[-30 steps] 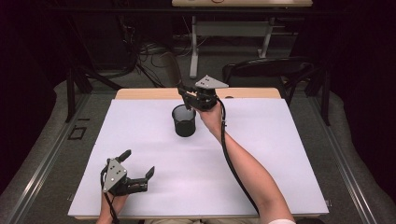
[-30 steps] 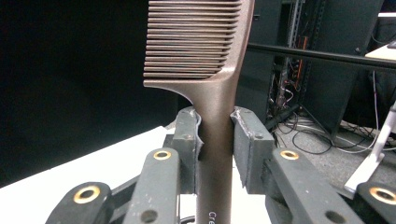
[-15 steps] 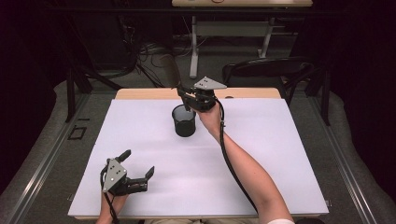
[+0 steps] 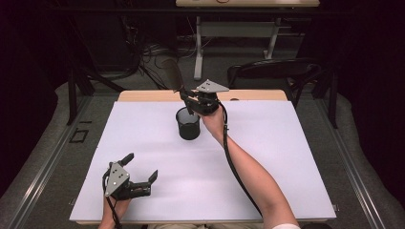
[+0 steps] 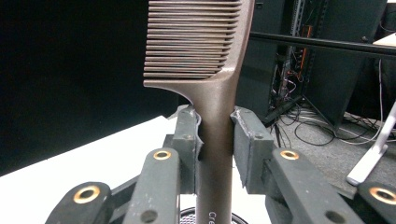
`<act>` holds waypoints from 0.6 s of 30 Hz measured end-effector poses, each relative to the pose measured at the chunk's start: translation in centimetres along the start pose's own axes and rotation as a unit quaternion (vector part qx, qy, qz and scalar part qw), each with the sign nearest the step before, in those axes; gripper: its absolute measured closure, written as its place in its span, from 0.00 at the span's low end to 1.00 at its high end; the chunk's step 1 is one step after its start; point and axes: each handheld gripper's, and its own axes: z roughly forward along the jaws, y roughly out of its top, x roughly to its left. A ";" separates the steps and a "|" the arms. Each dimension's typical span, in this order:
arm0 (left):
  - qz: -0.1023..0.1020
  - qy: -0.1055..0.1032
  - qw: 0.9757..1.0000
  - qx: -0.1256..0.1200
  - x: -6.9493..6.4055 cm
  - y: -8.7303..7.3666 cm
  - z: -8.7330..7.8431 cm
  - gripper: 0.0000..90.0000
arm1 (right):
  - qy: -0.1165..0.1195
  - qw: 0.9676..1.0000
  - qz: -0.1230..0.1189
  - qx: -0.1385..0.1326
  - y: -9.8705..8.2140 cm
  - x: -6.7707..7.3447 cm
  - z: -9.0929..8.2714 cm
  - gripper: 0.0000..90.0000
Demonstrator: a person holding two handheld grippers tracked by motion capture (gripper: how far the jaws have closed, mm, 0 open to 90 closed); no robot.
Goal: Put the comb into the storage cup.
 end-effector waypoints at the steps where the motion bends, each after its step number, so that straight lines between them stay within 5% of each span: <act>1: -0.001 -0.001 1.000 0.000 0.0 0.0 0.0 0.00 | 0.001 1.000 0.001 0.001 0.0 0.0 0.0 0.81; 18: -0.002 0.001 1.000 -0.001 0.1 0.0 -0.1 0.00 | 0.003 1.000 0.000 0.006 -0.7 0.0 0.6 0.81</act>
